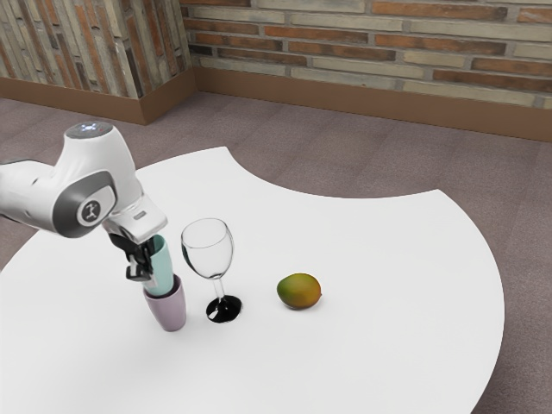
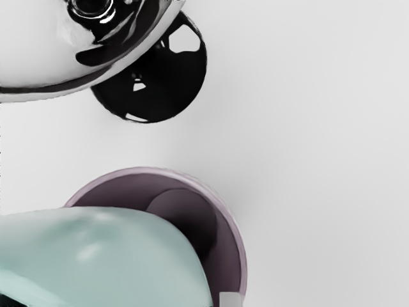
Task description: Place the left cup onto the right cup
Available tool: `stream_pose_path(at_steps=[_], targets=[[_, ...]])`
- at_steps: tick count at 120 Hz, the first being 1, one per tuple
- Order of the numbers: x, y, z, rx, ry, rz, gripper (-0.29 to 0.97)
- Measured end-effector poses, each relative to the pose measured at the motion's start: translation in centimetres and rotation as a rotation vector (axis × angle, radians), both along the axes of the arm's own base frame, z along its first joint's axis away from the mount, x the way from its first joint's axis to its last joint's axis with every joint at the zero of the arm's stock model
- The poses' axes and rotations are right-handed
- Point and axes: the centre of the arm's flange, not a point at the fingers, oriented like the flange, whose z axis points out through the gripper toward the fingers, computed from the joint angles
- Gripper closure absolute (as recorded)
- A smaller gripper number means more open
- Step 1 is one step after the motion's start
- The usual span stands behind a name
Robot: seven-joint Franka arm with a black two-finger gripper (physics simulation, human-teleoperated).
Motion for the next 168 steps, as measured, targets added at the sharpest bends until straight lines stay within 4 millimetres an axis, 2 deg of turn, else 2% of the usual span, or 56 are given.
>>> stream_pose_path(at_steps=[29, 54, 66, 85, 110, 144, 159, 168], targets=[[0.5, -0.1, 0.0, 0.003, -0.016, 0.010, 0.77], [0.5, -1.6, -0.2, 0.009, -0.009, -0.016, 0.37], [0.5, -1.7, -0.2, 0.009, -0.009, -0.013, 0.23], [0.4, -1.5, -0.1, 0.008, -0.008, -0.001, 0.11], [0.2, -1.5, 0.7, 0.008, -0.012, 0.008, 0.04], [-0.9, -1.5, 5.2, 0.010, -0.055, 0.021, 0.01], [-0.1, -1.5, 9.0, 0.012, -0.073, 0.028, 0.01], [1.5, -1.4, 12.5, 0.010, -0.095, 0.044, 0.00]])
